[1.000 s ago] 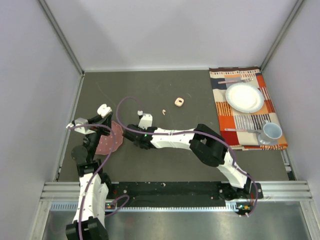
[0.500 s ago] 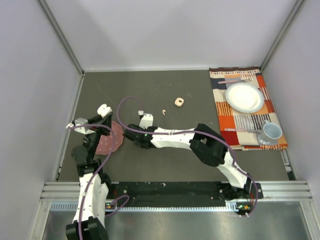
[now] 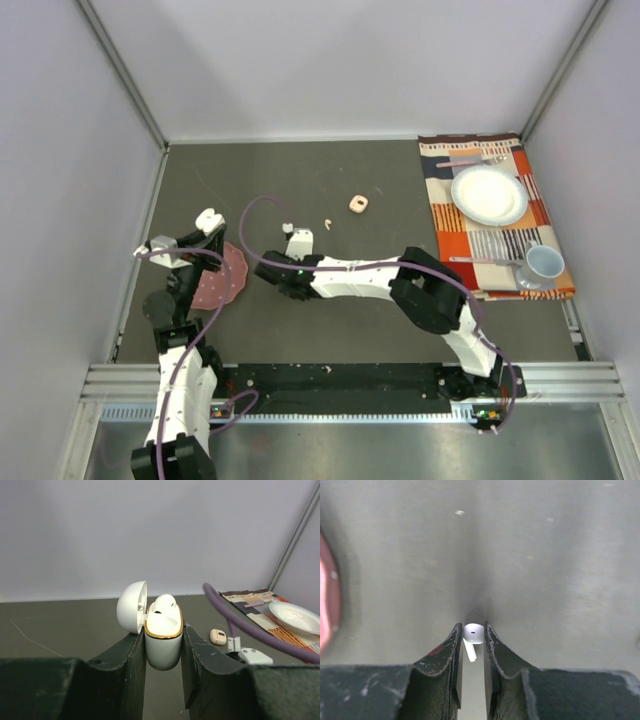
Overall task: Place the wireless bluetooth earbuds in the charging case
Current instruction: Insert the left earbud into the left side groove of the charging case.
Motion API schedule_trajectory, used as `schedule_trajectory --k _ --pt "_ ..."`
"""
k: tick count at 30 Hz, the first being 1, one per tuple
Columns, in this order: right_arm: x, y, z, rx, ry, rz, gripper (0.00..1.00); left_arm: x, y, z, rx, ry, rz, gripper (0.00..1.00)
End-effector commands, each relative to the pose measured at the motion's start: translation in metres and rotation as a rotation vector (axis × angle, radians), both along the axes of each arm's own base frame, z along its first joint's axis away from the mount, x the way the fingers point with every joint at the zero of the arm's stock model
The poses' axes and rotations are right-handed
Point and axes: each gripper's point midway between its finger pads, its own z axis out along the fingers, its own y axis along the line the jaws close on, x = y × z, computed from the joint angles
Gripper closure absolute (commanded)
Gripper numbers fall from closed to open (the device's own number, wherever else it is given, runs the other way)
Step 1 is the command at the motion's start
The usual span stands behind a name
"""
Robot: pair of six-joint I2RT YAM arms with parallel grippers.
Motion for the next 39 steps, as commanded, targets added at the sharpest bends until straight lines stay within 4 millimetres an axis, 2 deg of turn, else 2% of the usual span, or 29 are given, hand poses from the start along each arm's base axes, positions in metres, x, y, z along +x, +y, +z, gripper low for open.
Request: schedule_trajectory --k 1,2,7,8,9,10,11,12,13,15,16,18,20,21,23,24,26,29,31,32,35,36,38,39 --pt "0.013 -0.027 0.063 0.021 -0.153 -0.001 0.98 -0.002 -0.007 0.008 0.032 -0.015 -0.033 1.00" --pt "0.015 -0.028 0.077 0.040 -0.196 0.013 1.00 -0.002 -0.010 0.008 0.038 -0.009 -0.045 1.00" --pt "0.017 -0.070 0.136 0.094 -0.350 -0.011 1.00 -0.011 -0.030 0.015 0.067 -0.019 -0.152 1.00" --pt "0.019 -0.073 0.149 0.120 -0.386 -0.011 1.00 -0.013 -0.034 0.016 0.064 -0.017 -0.176 1.00" --pt "0.015 -0.084 0.147 0.113 -0.399 -0.007 1.00 -0.016 -0.040 0.017 0.070 -0.022 -0.203 1.00" --pt "0.015 -0.095 0.171 0.161 -0.441 -0.024 1.00 -0.018 -0.043 0.019 0.076 -0.030 -0.220 1.00" --pt "0.014 -0.101 0.184 0.180 -0.474 -0.020 1.00 -0.021 -0.047 0.020 0.069 -0.025 -0.246 1.00" --pt "0.012 -0.108 0.185 0.206 -0.500 -0.019 1.00 -0.023 -0.050 0.022 0.068 -0.026 -0.269 1.00" --pt "0.009 -0.118 0.213 0.273 -0.548 -0.037 1.00 -0.028 -0.055 0.026 0.064 -0.037 -0.301 1.00" --pt "0.008 -0.128 0.228 0.335 -0.618 -0.039 1.00 -0.038 -0.067 0.029 0.096 -0.055 -0.377 1.00" --pt "0.003 -0.138 0.251 0.392 -0.659 -0.041 1.00 -0.040 -0.070 0.030 0.097 -0.056 -0.398 1.00" --pt "0.000 -0.148 0.257 0.407 -0.709 -0.024 1.00 -0.049 -0.079 0.034 0.098 -0.070 -0.453 1.00" --pt "-0.005 -0.157 0.289 0.499 -0.793 -0.022 1.00 -0.059 -0.089 0.039 0.098 -0.102 -0.507 1.00" --pt "-0.007 -0.160 0.288 0.505 -0.815 -0.011 1.00 -0.062 -0.093 0.037 0.105 -0.100 -0.535 1.00" --pt "-0.014 -0.165 0.314 0.571 -0.895 0.006 1.00 -0.070 -0.106 0.038 0.118 -0.117 -0.596 1.00" --pt "-0.015 -0.165 0.315 0.576 -0.912 0.017 1.00 -0.071 -0.109 0.036 0.124 -0.118 -0.612 1.00" --pt "-0.020 -0.168 0.333 0.613 -0.970 0.024 1.00 -0.080 -0.124 0.038 0.134 -0.155 -0.661 1.00" --pt "-0.027 -0.167 0.348 0.657 -1.033 0.048 1.00 -0.087 -0.136 0.039 0.147 -0.214 -0.681 1.00" --pt "-0.033 -0.162 0.350 0.683 -1.047 0.072 1.00 -0.088 -0.141 0.038 0.157 -0.235 -0.685 1.00" --pt "-0.035 -0.163 0.359 0.715 -1.071 0.066 1.00 -0.087 -0.144 0.037 0.145 -0.233 -0.687 1.00" --pt "-0.049 -0.155 0.365 0.750 -1.097 0.097 1.00 -0.085 -0.147 0.037 0.128 -0.247 -0.679 1.00" --pt "-0.054 -0.156 0.374 0.792 -1.121 0.089 1.00 -0.085 -0.148 0.038 0.123 -0.249 -0.681 1.00" --pt "-0.064 -0.147 0.373 0.782 -1.147 0.118 1.00 -0.085 -0.152 0.038 0.114 -0.253 -0.689 1.00" --pt "-0.067 -0.150 0.382 0.818 -1.173 0.097 1.00 -0.085 -0.153 0.037 0.110 -0.256 -0.694 1.00"
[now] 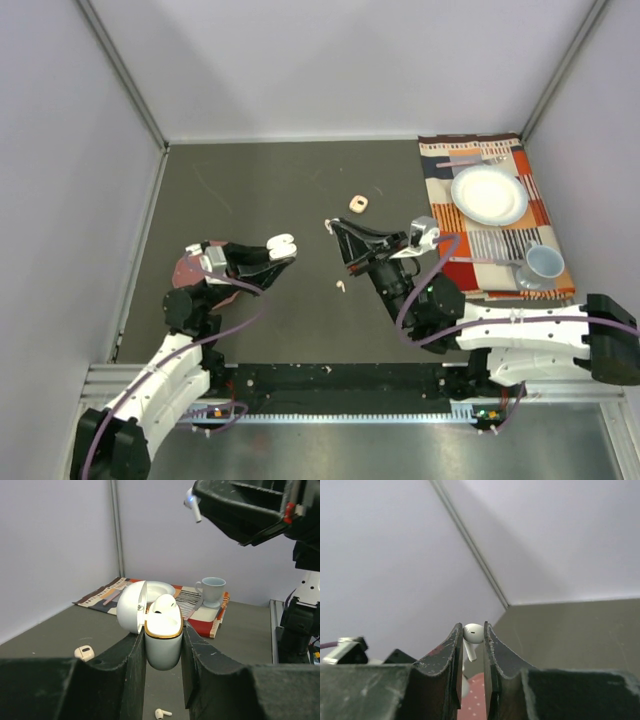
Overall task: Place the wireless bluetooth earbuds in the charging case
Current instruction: Insert the left earbud into the left side groove of the charging case.
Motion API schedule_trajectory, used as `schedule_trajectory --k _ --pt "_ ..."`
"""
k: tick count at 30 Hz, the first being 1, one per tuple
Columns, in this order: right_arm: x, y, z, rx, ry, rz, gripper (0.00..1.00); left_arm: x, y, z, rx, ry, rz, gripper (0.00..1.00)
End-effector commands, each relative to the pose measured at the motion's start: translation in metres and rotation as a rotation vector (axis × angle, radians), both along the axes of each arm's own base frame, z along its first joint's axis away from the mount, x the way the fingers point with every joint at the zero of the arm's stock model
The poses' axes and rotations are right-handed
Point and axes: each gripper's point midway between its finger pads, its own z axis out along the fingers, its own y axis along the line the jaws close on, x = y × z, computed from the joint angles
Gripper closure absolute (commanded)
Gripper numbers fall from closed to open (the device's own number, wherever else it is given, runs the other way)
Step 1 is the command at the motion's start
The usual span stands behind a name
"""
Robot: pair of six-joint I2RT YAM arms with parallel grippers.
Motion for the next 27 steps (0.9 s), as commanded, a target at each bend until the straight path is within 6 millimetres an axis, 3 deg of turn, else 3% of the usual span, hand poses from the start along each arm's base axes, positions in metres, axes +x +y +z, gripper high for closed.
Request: schedule_trajectory --k 1,9,27 --pt "-0.024 0.006 0.028 0.106 -0.117 0.017 1.00 -0.001 0.000 0.016 -0.052 -0.098 0.027 1.00" --pt "-0.046 0.034 0.035 0.100 -0.186 0.038 1.00 -0.002 -0.009 0.016 -0.064 -0.105 0.019 1.00" --pt "-0.052 0.073 0.038 0.083 -0.191 0.109 1.00 -0.003 -0.011 0.023 -0.078 -0.101 0.034 1.00"
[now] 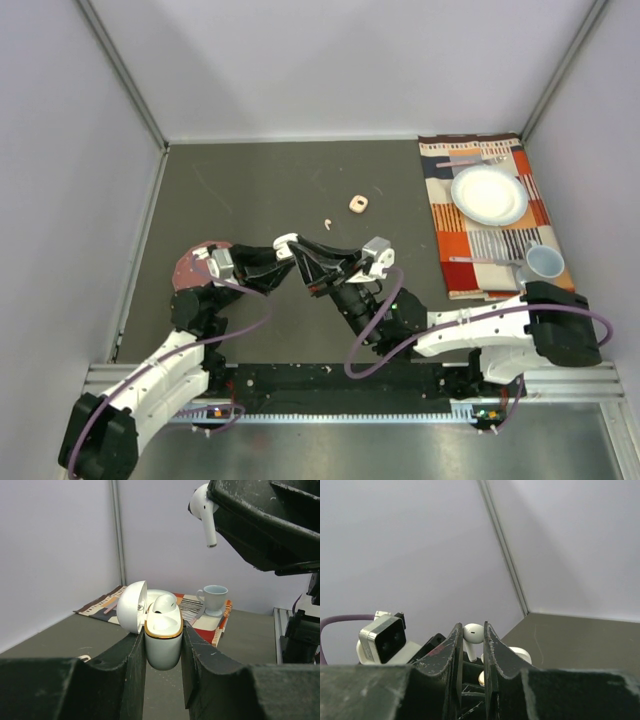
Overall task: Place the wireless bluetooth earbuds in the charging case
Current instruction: Insert the left earbud into the left side groove of the charging case, then close the charging case with the earbuds.
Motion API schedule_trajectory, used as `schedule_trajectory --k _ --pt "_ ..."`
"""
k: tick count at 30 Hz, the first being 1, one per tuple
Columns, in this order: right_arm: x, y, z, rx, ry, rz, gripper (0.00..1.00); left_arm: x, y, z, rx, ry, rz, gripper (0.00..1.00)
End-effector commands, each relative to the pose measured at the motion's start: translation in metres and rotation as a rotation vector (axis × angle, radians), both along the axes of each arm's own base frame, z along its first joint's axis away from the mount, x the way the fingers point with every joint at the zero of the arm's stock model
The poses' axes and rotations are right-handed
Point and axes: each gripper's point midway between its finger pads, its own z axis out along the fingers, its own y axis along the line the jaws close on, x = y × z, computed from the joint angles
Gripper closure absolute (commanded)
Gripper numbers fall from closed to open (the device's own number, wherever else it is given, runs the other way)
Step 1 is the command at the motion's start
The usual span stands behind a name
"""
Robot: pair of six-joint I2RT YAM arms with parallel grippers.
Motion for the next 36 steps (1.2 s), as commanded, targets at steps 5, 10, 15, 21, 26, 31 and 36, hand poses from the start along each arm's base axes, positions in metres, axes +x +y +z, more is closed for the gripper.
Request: schedule_trajectory --k 5,10,15,21,26,31,36 --pt "-0.007 0.012 0.023 0.107 -0.011 0.036 1.00 -0.005 0.003 0.022 -0.048 -0.074 0.018 1.00" --pt "-0.005 0.021 0.018 0.094 0.002 0.039 1.00 -0.006 0.005 0.024 -0.061 -0.083 0.030 1.00" --pt "-0.002 0.024 0.010 0.080 0.019 0.020 1.00 -0.007 0.006 0.025 -0.061 -0.091 0.038 1.00" --pt "0.001 0.030 0.004 0.054 0.033 0.008 1.00 -0.009 0.006 0.027 -0.067 -0.097 0.034 1.00" --pt "0.005 0.031 0.003 0.049 0.038 0.000 1.00 -0.010 0.006 0.029 -0.070 -0.102 0.032 1.00" --pt "0.009 0.029 -0.001 0.045 0.049 -0.008 1.00 -0.010 0.007 0.031 -0.078 -0.100 0.035 1.00" --pt "0.011 0.029 -0.005 0.043 0.058 -0.013 1.00 -0.010 0.008 0.032 -0.082 -0.099 0.038 1.00"
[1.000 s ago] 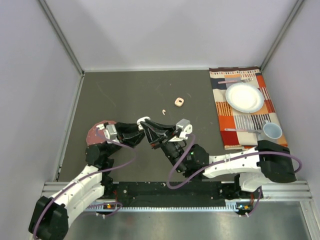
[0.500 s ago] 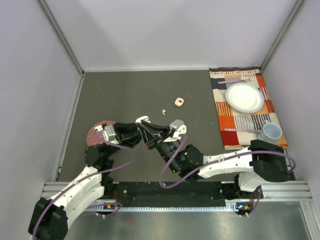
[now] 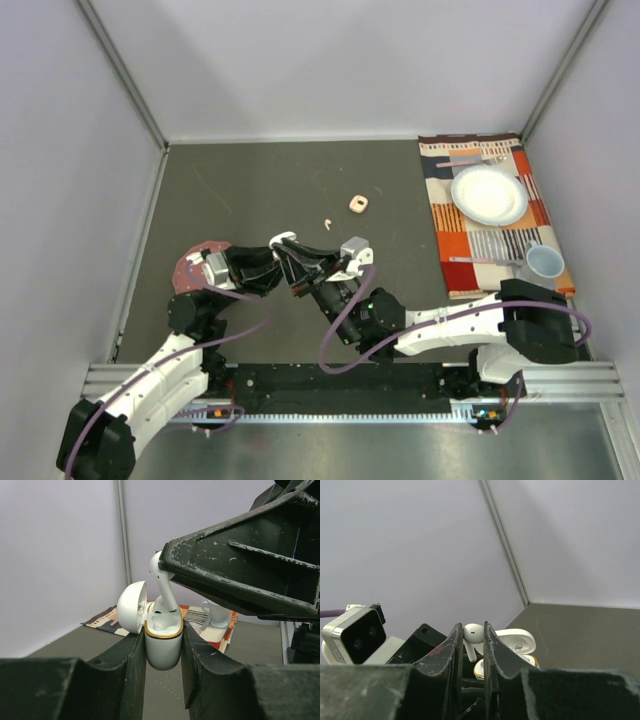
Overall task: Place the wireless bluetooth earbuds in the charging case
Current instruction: Close the charging case with the earbuds.
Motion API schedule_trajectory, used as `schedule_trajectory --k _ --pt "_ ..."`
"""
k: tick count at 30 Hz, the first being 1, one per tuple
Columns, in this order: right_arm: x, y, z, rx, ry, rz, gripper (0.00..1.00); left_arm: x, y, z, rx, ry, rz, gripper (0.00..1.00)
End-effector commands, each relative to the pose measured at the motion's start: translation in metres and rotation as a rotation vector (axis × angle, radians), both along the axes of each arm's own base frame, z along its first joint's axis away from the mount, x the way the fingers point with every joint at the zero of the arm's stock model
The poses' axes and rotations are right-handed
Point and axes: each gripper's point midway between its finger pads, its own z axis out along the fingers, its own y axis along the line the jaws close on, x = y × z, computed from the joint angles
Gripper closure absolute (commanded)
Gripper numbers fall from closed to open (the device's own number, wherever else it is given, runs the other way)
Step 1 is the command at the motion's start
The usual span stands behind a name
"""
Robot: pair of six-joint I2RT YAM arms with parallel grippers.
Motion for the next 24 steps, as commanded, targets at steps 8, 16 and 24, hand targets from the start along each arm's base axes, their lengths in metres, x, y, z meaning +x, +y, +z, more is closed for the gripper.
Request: schedule_trajectory --k 8,16,24 --pt "0.009 -0.002 0.008 0.067 0.045 -0.013 1.00 -0.008 0.004 0.021 -0.040 -0.065 0.004 1.00" --pt "0.010 0.002 0.003 0.051 0.050 -0.010 1.00 -0.007 0.004 0.024 -0.039 -0.065 0.004 1.00" --pt "0.008 0.003 -0.005 0.053 0.059 0.004 1.00 -0.007 0.003 0.026 -0.040 -0.065 0.001 1.00"
